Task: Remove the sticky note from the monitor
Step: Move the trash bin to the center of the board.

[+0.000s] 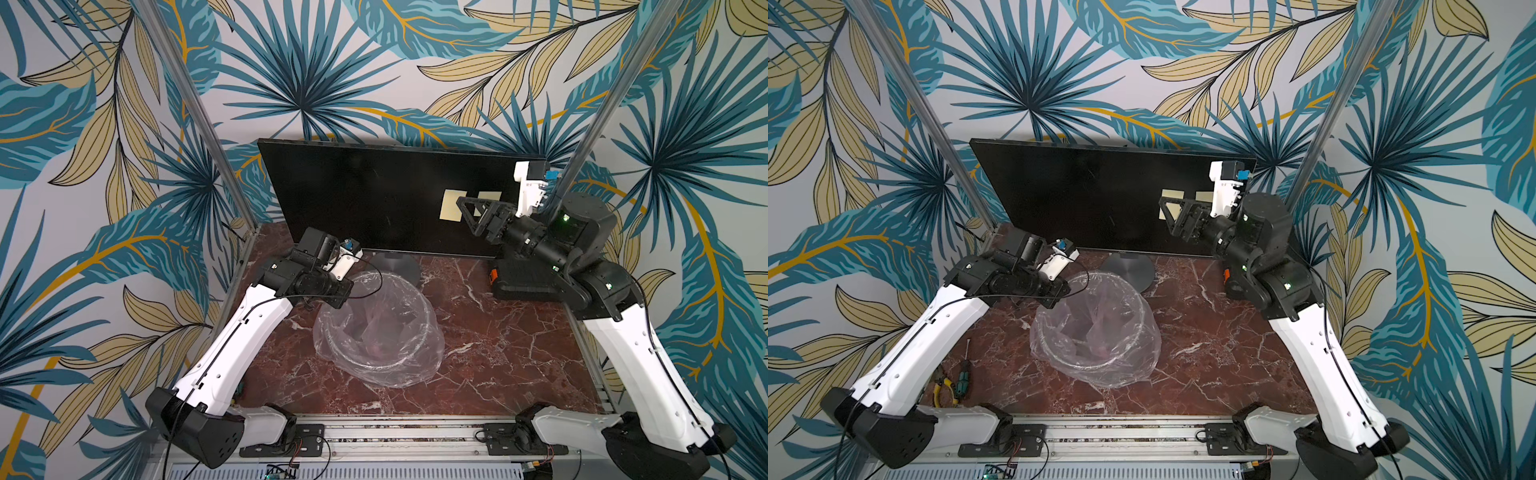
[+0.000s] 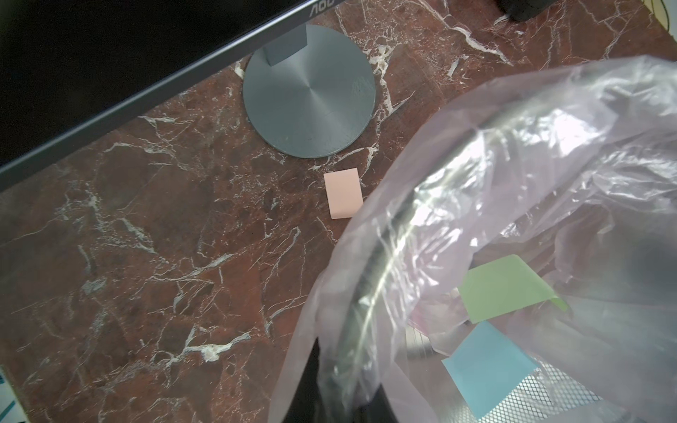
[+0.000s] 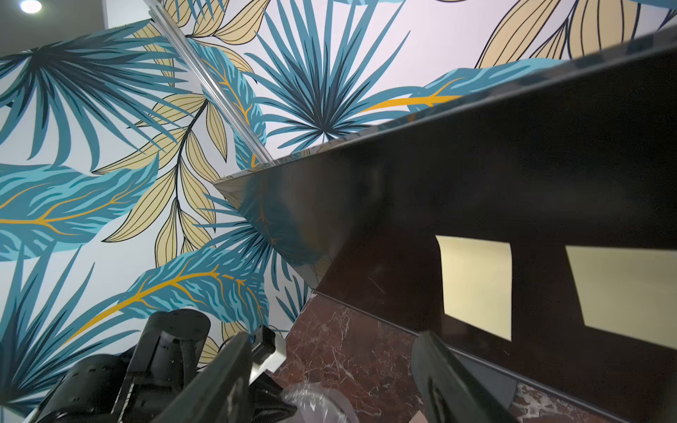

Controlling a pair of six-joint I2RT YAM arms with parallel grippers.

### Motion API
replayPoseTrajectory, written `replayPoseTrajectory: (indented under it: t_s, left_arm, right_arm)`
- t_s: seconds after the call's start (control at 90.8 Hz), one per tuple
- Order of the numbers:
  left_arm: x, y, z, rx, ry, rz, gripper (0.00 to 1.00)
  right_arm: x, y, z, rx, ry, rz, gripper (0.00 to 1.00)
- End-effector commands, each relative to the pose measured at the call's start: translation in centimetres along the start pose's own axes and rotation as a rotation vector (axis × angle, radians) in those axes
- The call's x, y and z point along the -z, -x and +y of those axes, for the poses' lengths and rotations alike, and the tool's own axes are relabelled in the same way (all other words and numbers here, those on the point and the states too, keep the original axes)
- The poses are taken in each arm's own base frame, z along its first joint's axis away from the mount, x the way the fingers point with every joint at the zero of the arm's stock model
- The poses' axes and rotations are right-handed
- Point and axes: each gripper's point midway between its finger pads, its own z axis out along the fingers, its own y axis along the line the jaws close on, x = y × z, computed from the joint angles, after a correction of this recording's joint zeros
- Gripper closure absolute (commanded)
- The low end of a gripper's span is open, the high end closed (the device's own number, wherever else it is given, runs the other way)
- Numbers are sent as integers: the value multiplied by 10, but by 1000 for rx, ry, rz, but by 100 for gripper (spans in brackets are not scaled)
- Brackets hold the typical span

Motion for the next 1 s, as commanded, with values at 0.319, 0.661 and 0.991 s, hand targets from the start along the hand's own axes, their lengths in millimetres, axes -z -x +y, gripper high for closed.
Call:
replayPoseTrajectory:
  t_s: [0.319,0.661,0.991]
  left_arm:
    - [38,-64,47,-123,202,151,100]
    - [44,-83,73,-124,284,180,100]
    - [44,-94,98,-84,306,185,100]
  right_arm:
    - [6,-184,-25,93,-91,404,26]
    - [-35,-294,-54,94,-196,539,22]
    - [-92,-362,-78,104,-312,587,20]
